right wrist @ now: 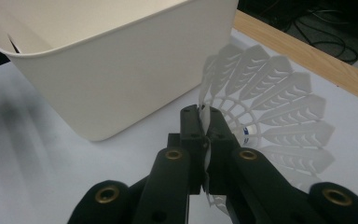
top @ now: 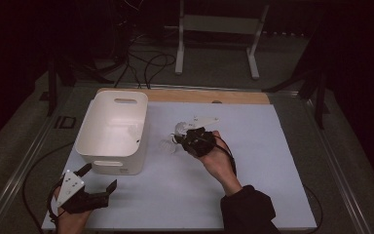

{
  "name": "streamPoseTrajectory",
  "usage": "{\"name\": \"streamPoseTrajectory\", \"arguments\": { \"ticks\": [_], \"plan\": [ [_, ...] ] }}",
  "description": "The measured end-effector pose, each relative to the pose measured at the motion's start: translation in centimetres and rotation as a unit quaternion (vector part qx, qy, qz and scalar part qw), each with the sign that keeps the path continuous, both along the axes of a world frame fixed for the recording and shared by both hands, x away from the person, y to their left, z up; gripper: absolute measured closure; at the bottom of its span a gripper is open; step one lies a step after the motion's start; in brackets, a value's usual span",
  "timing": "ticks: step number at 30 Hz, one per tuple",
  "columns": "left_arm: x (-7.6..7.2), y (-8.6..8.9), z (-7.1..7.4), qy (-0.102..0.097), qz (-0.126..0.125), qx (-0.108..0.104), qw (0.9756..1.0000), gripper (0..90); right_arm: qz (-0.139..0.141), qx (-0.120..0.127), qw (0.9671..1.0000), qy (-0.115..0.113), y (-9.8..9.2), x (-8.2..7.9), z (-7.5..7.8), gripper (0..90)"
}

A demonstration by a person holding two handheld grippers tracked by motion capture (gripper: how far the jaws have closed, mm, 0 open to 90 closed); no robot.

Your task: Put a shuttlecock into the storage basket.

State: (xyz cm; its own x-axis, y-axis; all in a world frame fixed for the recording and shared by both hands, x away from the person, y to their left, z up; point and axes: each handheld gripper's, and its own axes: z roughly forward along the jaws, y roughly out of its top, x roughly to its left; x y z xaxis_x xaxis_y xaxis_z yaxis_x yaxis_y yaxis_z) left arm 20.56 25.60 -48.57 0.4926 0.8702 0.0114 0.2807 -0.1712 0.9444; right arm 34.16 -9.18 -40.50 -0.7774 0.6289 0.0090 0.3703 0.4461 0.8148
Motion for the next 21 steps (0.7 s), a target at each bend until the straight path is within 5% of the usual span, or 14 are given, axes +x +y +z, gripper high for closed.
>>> {"name": "streamPoseTrajectory", "arguments": {
  "ticks": [21],
  "plan": [
    [-0.01,0.00,0.00,0.000,0.000,0.000,1.0000,0.8,-0.001,0.008,0.9999,-0.006,0.34,0.02,0.84,88.4]
  ]
}}
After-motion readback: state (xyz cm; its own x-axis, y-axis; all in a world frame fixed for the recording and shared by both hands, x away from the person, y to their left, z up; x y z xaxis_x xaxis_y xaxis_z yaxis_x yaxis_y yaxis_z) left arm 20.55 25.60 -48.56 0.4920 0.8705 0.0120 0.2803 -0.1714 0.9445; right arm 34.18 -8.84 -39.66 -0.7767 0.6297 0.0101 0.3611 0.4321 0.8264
